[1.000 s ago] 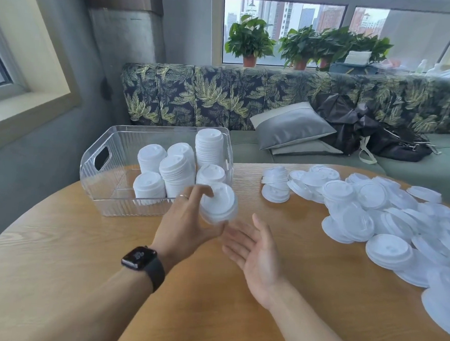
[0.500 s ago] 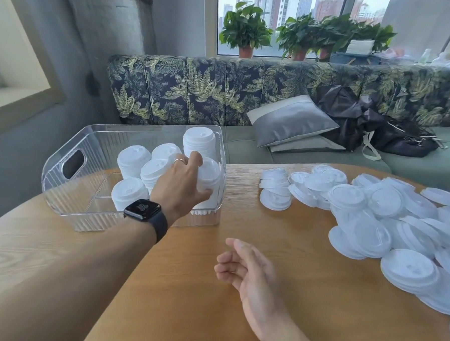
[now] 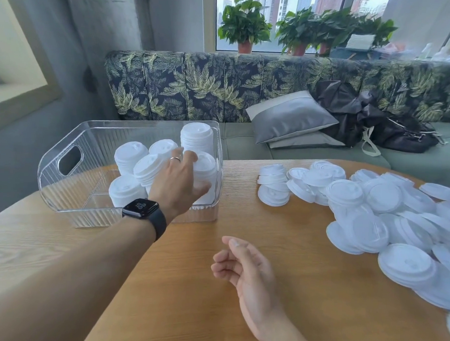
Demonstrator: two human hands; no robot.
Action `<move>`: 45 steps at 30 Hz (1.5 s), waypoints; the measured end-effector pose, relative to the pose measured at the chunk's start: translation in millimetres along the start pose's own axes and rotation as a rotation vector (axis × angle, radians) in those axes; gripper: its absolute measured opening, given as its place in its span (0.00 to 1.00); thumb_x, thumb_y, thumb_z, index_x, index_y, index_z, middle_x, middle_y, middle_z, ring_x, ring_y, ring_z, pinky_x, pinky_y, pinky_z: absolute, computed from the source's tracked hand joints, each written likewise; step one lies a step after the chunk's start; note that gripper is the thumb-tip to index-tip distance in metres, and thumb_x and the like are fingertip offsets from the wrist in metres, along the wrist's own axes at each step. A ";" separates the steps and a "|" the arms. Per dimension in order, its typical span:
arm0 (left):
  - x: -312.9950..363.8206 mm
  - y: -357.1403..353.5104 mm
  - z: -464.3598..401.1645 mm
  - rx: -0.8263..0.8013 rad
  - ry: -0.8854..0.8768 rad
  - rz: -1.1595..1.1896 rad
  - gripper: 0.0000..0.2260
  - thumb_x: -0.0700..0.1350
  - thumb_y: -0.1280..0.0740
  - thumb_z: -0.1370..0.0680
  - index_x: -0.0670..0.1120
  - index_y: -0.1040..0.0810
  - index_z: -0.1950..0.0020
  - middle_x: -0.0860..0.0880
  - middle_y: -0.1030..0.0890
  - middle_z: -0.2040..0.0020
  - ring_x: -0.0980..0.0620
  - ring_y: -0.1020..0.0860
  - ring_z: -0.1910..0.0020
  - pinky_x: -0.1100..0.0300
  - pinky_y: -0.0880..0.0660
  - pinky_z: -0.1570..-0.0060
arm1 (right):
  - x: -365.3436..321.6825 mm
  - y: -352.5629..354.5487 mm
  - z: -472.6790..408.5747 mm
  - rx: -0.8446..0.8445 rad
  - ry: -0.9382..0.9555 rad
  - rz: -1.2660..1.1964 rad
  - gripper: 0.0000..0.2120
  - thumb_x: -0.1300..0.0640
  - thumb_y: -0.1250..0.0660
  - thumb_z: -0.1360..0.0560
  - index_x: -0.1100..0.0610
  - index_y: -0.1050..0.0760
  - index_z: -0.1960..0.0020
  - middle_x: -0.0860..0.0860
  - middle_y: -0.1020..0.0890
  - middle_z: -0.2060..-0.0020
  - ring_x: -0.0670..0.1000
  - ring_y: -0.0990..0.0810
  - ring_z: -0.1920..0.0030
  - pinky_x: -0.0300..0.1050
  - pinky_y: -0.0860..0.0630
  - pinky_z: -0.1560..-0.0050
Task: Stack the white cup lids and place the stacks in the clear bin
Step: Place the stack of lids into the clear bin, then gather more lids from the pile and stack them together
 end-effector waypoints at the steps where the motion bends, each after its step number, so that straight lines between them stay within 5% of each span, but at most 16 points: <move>1: 0.3 1.1 1.5 0.005 -0.004 0.022 0.27 0.53 0.26 0.24 0.44 0.31 0.30 0.39 0.36 0.23 0.37 0.29 0.30 0.46 0.27 0.38 | -0.8 0.1 0.9 -0.001 0.004 0.002 0.21 0.50 0.30 0.27 0.65 0.20 0.43 0.60 0.16 0.60 0.56 0.17 0.60 0.47 0.20 0.56; 5: 5.2 22.8 18.0 0.173 -0.014 0.165 0.21 0.49 0.29 0.21 0.44 0.28 0.31 0.43 0.31 0.25 0.41 0.31 0.28 0.47 0.31 0.32 | -2.1 3.2 3.8 0.015 0.002 0.000 0.12 0.56 0.32 0.19 0.65 0.20 0.42 0.60 0.17 0.59 0.57 0.17 0.59 0.49 0.20 0.55; 9: 18.3 39.0 57.9 0.371 -0.045 0.343 0.06 0.49 0.35 0.18 0.47 0.24 0.50 0.52 0.23 0.50 0.49 0.25 0.49 0.51 0.28 0.49 | -5.5 14.6 5.8 0.104 0.048 0.035 0.09 0.60 0.34 0.18 0.67 0.20 0.46 0.59 0.16 0.61 0.56 0.18 0.61 0.49 0.20 0.56; 13: 30.2 -0.8 97.6 0.162 0.030 0.568 0.20 0.50 0.38 0.15 0.48 0.33 0.66 0.56 0.30 0.72 0.53 0.33 0.71 0.52 0.33 0.67 | -19.9 32.8 7.3 0.233 0.133 0.189 0.06 0.63 0.32 0.19 0.65 0.20 0.52 0.55 0.17 0.65 0.52 0.19 0.64 0.42 0.21 0.61; 17: 37.3 -50.0 128.7 -0.055 0.094 0.689 0.22 0.52 0.38 0.15 0.49 0.35 0.67 0.56 0.34 0.72 0.57 0.37 0.71 0.54 0.37 0.67 | -37.3 53.6 3.5 0.300 0.247 0.451 0.06 0.59 0.30 0.21 0.53 0.19 0.57 0.48 0.16 0.66 0.47 0.19 0.64 0.46 0.21 0.57; 20: 35.6 -64.1 139.0 -0.056 0.154 0.690 0.22 0.51 0.37 0.15 0.51 0.38 0.68 0.56 0.38 0.73 0.57 0.40 0.71 0.53 0.40 0.66 | -48.5 70.9 0.6 0.354 0.289 0.605 0.05 0.58 0.29 0.22 0.49 0.19 0.54 0.45 0.16 0.62 0.42 0.19 0.59 0.35 0.25 0.55; 23: 34.9 -67.8 136.3 -0.043 0.186 0.650 0.23 0.53 0.37 0.15 0.50 0.41 0.67 0.57 0.39 0.74 0.56 0.41 0.71 0.53 0.41 0.66 | -56.1 82.3 -6.3 0.403 0.291 0.687 0.06 0.58 0.30 0.22 0.47 0.22 0.51 0.44 0.17 0.57 0.41 0.21 0.56 0.35 0.26 0.53; 26: 35.3 -70.7 130.6 -0.020 0.177 0.605 0.24 0.54 0.37 0.15 0.49 0.42 0.67 0.56 0.40 0.73 0.55 0.42 0.71 0.52 0.42 0.66 | -61.6 99.7 -19.5 0.537 0.266 0.569 0.05 0.58 0.32 0.21 0.49 0.22 0.47 0.48 0.16 0.54 0.45 0.17 0.57 0.45 0.21 0.53; 29: 35.0 -77.4 121.3 -0.017 0.157 0.576 0.24 0.54 0.37 0.16 0.49 0.42 0.67 0.56 0.40 0.74 0.55 0.41 0.71 0.53 0.41 0.66 | -62.2 116.5 -37.4 0.644 0.204 0.331 0.06 0.58 0.35 0.18 0.54 0.23 0.42 0.55 0.15 0.52 0.49 0.13 0.61 0.35 0.22 0.61; 34: 32.9 -84.9 102.7 0.007 0.164 0.580 0.22 0.55 0.36 0.17 0.47 0.37 0.65 0.56 0.38 0.74 0.54 0.39 0.71 0.52 0.38 0.66 | -59.6 121.1 -75.4 0.609 0.081 -0.101 0.11 0.58 0.36 0.16 0.62 0.25 0.36 0.55 0.16 0.50 0.51 0.12 0.54 0.46 0.17 0.44; 36: 33.4 -88.9 97.0 0.000 0.155 0.561 0.21 0.56 0.37 0.17 0.48 0.37 0.65 0.56 0.37 0.74 0.53 0.38 0.70 0.52 0.38 0.66 | -58.4 120.9 -88.6 0.589 0.033 -0.291 0.12 0.57 0.36 0.15 0.64 0.24 0.37 0.57 0.17 0.49 0.54 0.13 0.52 0.43 0.17 0.50; 41: 31.5 -91.9 88.3 0.008 0.193 0.545 0.22 0.56 0.36 0.17 0.51 0.38 0.68 0.55 0.37 0.74 0.52 0.38 0.70 0.52 0.37 0.66 | -52.4 121.2 -110.0 0.589 -0.052 -0.460 0.10 0.54 0.32 0.17 0.61 0.24 0.50 0.51 0.23 0.64 0.47 0.25 0.68 0.37 0.26 0.68; 45: 31.2 -91.1 88.9 0.007 0.212 0.537 0.22 0.57 0.37 0.17 0.51 0.37 0.68 0.55 0.36 0.74 0.51 0.37 0.70 0.52 0.37 0.66 | -56.0 121.3 -118.8 0.571 -0.041 -0.475 0.07 0.56 0.35 0.16 0.59 0.26 0.50 0.49 0.28 0.69 0.45 0.30 0.72 0.36 0.31 0.72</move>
Point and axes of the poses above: each hand's wrist, its own z-axis away from the middle knuckle, its own y-axis out of the back of the hand, x = y × z, the point moved 9 cm from there along -z, towards the middle knuckle
